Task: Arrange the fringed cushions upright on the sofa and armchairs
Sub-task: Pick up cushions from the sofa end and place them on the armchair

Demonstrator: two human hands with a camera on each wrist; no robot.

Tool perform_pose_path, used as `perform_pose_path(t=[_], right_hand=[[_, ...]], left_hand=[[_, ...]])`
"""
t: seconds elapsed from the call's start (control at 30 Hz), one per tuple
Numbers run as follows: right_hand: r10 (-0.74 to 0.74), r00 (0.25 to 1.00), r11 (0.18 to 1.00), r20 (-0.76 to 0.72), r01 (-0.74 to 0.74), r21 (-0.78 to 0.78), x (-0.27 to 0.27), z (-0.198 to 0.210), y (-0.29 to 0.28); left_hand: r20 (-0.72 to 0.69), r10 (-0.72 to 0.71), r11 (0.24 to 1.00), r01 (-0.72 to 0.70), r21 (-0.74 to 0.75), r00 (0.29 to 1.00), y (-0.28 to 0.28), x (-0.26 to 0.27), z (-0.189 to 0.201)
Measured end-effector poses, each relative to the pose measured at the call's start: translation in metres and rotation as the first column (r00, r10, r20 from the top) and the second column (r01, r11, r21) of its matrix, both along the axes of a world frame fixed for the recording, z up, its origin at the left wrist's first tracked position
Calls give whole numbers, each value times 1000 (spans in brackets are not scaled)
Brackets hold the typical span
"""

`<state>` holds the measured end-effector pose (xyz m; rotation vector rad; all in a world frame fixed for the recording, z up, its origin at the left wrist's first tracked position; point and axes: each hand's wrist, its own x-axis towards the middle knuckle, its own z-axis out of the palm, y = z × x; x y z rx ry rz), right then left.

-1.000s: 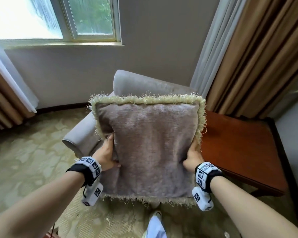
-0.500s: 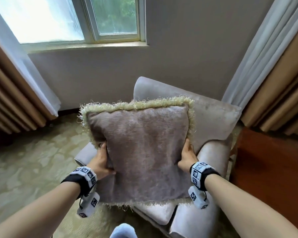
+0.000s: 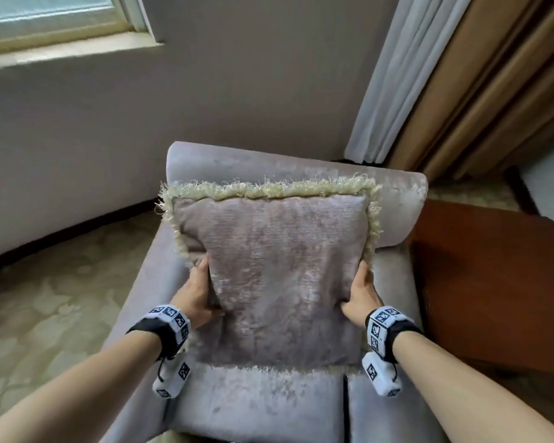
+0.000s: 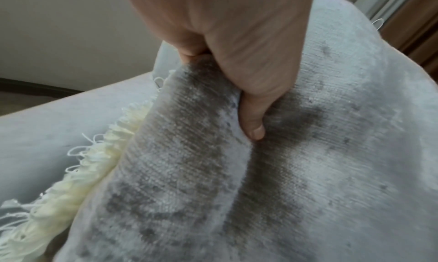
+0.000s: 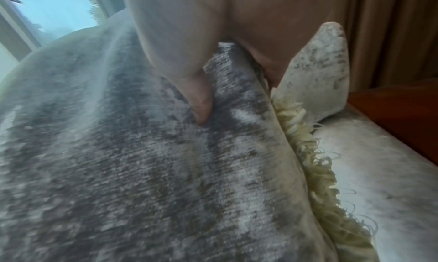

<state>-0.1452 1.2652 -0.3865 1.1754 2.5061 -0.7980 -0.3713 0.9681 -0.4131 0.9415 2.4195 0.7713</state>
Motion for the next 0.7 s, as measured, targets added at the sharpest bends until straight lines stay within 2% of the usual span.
perform_pose_path(t=[0.1, 0.23, 0.4, 0.53, 0.63, 0.7], right_hand=[[-97, 995, 995, -26, 97, 20, -13, -13, 13], [-152, 986, 986, -63, 156, 62, -29, -48, 36], [-216, 968, 974, -128, 223, 40, -56, -130, 61], [-286, 948, 957, -140, 289, 1, -77, -200, 71], [-401, 879, 914, -260, 402, -53, -84, -246, 77], [-386, 879, 920, -280, 389, -45, -85, -273, 80]], left_hand=[[0, -73, 997, 73, 37, 997, 35, -37, -19], [-5, -74, 995, 74, 61, 997, 66, -66, -58], [-53, -10, 992, 16, 127, 999, 93, -95, -139], [-98, 91, 990, -79, 113, 991, 99, -112, -200], [-119, 167, 980, -151, 133, 979, 103, -110, -238], [-119, 194, 977, -180, 116, 974, 101, -109, -261]])
